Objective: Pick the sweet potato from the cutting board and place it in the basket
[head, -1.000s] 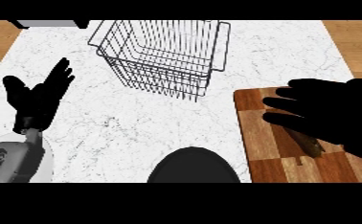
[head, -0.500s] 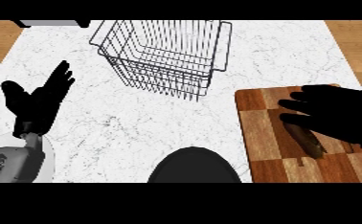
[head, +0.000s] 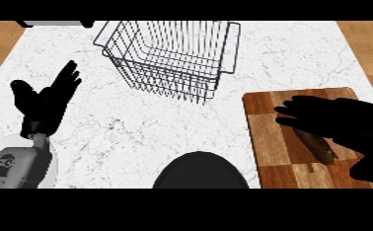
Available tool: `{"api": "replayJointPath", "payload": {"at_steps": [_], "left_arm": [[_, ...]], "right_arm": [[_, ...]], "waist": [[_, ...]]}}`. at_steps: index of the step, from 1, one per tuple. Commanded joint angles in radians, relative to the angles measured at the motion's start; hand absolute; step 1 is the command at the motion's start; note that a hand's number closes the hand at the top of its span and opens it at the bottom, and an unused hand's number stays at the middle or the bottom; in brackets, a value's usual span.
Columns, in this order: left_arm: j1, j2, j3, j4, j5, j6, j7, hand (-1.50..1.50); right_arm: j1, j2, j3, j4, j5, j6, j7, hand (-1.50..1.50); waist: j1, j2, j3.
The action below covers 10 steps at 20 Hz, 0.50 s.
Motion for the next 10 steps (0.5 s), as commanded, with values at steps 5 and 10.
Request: {"api": "replayJointPath", "payload": {"at_steps": [5, 10], "left_arm": [[0.024, 0.013, 0.046, -0.050, 0.008, -0.043, 0.053, 0.00], [-0.008, -0.018, 0.053, 0.066, -0.037, -0.049, -0.040, 0.00]], "right_arm": [[0.023, 0.120, 0.088, 0.237, 0.228, -0.177, -0.149, -1.50], [0.034, 0.099, 0.112, 0.340, 0.346, -0.227, -0.192, -1.50]], "waist": [[0.000, -0.004, -0.001], [-0.009, -0.002, -0.002]]}}
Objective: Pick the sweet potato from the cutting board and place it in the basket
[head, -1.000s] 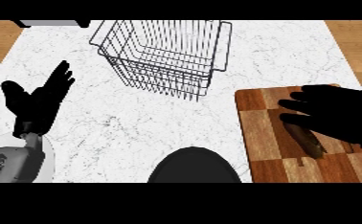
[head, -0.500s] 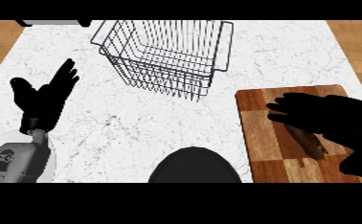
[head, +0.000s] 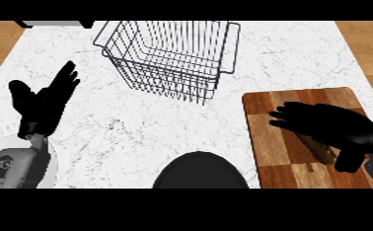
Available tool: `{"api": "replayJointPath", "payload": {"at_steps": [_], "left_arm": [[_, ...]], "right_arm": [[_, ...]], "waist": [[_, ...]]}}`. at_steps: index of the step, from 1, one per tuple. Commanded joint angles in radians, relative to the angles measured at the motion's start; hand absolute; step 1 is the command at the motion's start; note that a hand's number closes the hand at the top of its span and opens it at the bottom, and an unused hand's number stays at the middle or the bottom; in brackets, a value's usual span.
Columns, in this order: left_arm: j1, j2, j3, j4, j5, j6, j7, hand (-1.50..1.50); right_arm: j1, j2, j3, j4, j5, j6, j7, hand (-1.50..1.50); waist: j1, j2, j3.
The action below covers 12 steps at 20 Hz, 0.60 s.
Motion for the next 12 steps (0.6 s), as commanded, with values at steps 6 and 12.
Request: {"api": "replayJointPath", "payload": {"at_steps": [6, 12], "left_arm": [[0.012, -0.028, 0.033, -0.009, -0.020, -0.037, 0.002, 0.00], [0.024, -0.030, 0.036, -0.119, -0.036, -0.038, 0.115, 0.00]], "right_arm": [[-0.101, 0.084, -0.013, 0.211, 0.178, -0.019, -0.086, -1.50], [-0.064, 0.070, -0.074, 0.166, 0.183, 0.008, -0.161, -1.50]], "waist": [[0.002, -0.001, 0.000], [-0.001, -0.003, 0.000]]}}
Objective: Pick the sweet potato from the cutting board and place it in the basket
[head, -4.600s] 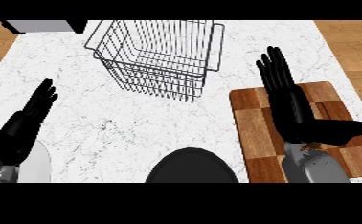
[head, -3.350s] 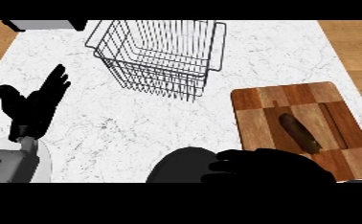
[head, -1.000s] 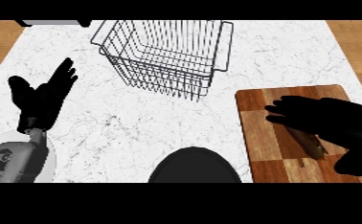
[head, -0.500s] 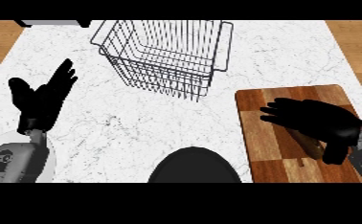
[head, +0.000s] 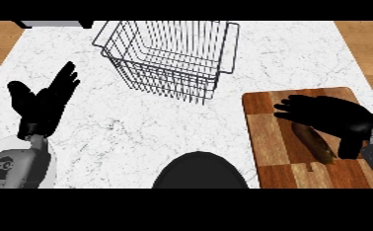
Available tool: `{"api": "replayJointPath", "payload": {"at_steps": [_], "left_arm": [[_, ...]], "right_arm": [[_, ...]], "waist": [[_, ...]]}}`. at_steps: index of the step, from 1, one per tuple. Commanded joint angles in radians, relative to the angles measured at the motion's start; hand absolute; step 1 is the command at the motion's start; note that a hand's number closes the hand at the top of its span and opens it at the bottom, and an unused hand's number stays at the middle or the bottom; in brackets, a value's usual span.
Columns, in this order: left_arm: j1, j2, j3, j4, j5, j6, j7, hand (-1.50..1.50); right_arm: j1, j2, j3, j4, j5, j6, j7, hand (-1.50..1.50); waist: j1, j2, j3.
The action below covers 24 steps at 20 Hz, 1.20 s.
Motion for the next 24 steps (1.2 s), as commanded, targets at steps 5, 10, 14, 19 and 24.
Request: {"api": "replayJointPath", "payload": {"at_steps": [5, 10, 14, 19, 24], "left_arm": [[0.022, -0.003, 0.024, -0.077, -0.006, -0.008, 0.063, 0.00], [-0.021, 0.032, 0.078, 0.008, 0.014, -0.077, 0.033, 0.00], [0.001, -0.036, 0.042, 0.020, -0.047, -0.044, -0.018, 0.00], [-0.020, 0.007, 0.105, 0.019, -0.014, -0.088, 0.011, 0.00], [0.059, 0.004, 0.110, -0.030, -0.024, -0.107, -0.019, 0.00]], "right_arm": [[-0.007, -0.007, -0.021, -0.008, -0.016, 0.097, -0.095, -1.50], [0.053, -0.014, -0.014, 0.023, 0.015, -0.002, -0.135, -1.50], [0.052, 0.029, -0.018, 0.113, 0.104, -0.127, -0.133, -1.50], [0.046, 0.075, -0.005, 0.137, 0.182, -0.141, -0.105, -1.50], [0.045, 0.089, 0.006, 0.110, 0.247, -0.157, -0.108, 1.50]], "waist": [[0.000, -0.001, 0.000], [-0.004, 0.000, 0.000], [-0.002, 0.001, 0.000], [0.000, 0.001, 0.000], [0.002, 0.000, 0.000]]}}
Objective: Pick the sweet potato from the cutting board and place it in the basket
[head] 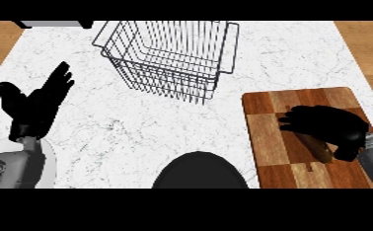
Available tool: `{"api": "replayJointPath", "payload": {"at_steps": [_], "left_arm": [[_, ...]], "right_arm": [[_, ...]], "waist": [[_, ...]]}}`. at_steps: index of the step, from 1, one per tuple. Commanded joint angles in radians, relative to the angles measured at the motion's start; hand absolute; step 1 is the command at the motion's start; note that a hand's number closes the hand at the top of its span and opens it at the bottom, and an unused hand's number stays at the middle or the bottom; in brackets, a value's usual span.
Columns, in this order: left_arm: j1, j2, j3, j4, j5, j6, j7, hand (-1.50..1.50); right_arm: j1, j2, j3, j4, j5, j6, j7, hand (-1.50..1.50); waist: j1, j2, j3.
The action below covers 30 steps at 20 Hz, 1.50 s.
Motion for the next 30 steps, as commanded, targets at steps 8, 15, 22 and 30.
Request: {"api": "replayJointPath", "payload": {"at_steps": [8, 15, 22, 30], "left_arm": [[-0.025, -0.037, 0.004, 0.019, -0.038, 0.007, 0.003, 0.00], [0.005, -0.028, 0.013, -0.031, -0.037, 0.003, 0.016, 0.00], [-0.009, -0.031, 0.021, -0.003, -0.030, 0.007, 0.020, 0.00], [-0.006, -0.037, 0.022, 0.004, -0.024, 0.003, 0.014, 0.00]], "right_arm": [[0.011, 0.074, 0.040, 0.057, 0.182, -0.107, -0.035, 1.50], [0.041, 0.241, 0.062, -0.056, 0.192, 0.035, 0.135, 1.50], [0.112, 0.652, 0.019, -0.021, 0.090, 0.016, 0.398, 1.50], [0.168, 0.662, 0.064, -0.182, -0.191, -0.057, 0.529, 1.50]], "waist": [[-0.001, 0.000, 0.000], [-0.012, -0.010, -0.002], [-0.030, -0.007, 0.007], [-0.004, -0.005, 0.023]]}}
